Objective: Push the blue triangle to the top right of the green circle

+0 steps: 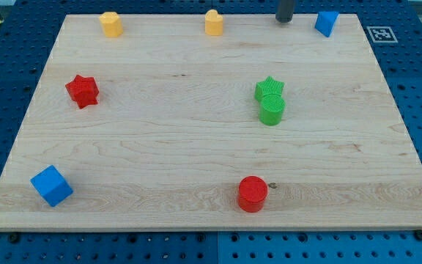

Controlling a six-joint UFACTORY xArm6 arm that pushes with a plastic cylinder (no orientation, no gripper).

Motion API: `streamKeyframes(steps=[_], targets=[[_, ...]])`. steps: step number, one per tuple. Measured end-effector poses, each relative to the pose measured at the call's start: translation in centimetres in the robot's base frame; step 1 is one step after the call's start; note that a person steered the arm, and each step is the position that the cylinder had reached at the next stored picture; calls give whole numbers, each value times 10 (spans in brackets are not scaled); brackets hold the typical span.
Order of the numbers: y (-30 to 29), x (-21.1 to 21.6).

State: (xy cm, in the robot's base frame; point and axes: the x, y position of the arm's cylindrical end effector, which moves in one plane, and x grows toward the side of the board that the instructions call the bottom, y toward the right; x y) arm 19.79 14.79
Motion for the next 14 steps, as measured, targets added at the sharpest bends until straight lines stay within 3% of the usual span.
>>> streamKeyframes(steps=[7, 8, 11, 14], targets=[[87, -6], [101, 13], [77, 19], [80, 66]])
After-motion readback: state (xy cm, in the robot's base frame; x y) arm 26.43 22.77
